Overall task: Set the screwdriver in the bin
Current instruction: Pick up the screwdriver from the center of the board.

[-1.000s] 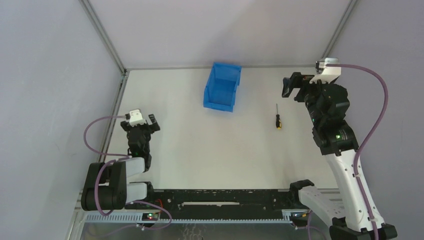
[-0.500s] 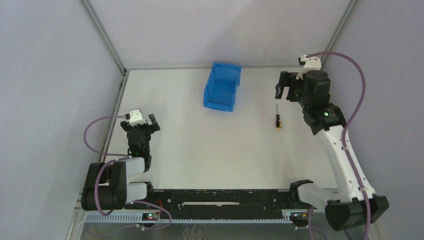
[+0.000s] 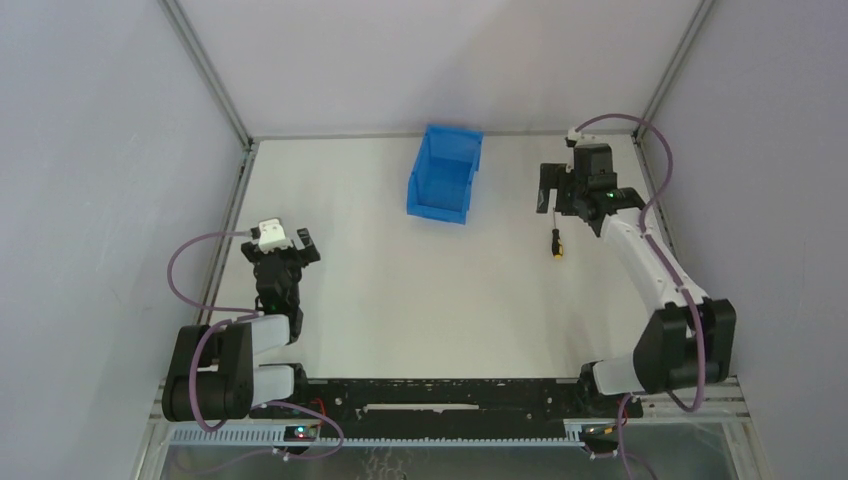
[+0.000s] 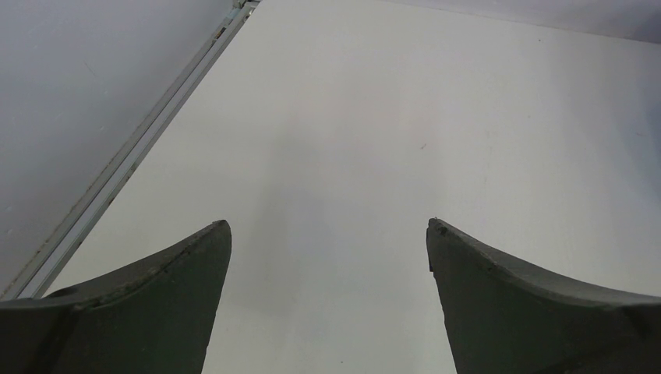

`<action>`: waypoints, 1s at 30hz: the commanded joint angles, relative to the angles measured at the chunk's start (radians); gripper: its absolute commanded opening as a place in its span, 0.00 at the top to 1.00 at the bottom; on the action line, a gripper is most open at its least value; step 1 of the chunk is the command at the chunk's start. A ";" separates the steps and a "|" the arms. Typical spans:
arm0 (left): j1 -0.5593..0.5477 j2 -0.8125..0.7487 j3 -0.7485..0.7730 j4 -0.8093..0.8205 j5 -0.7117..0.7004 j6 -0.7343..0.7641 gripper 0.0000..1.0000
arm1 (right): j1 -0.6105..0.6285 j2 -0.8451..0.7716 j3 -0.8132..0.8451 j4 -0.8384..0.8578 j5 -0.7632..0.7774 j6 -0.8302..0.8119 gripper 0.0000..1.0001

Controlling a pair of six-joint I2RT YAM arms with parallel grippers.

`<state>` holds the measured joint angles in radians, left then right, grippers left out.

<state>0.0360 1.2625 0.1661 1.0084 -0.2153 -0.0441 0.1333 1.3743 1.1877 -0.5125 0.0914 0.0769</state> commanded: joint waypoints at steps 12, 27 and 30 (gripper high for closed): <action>0.004 -0.007 0.031 0.035 -0.013 0.020 0.00 | -0.049 0.379 -0.043 0.091 -0.081 0.036 0.07; 0.005 -0.006 0.031 0.035 -0.012 0.020 0.00 | -0.078 0.484 -0.045 0.088 -0.081 0.054 0.71; 0.005 -0.006 0.032 0.035 -0.013 0.020 0.00 | -0.079 0.473 -0.044 0.084 -0.077 0.054 0.80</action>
<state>0.0360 1.2625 0.1661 1.0084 -0.2153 -0.0441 0.0578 1.8347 1.1427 -0.4171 0.0193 0.1211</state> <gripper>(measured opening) 0.996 0.288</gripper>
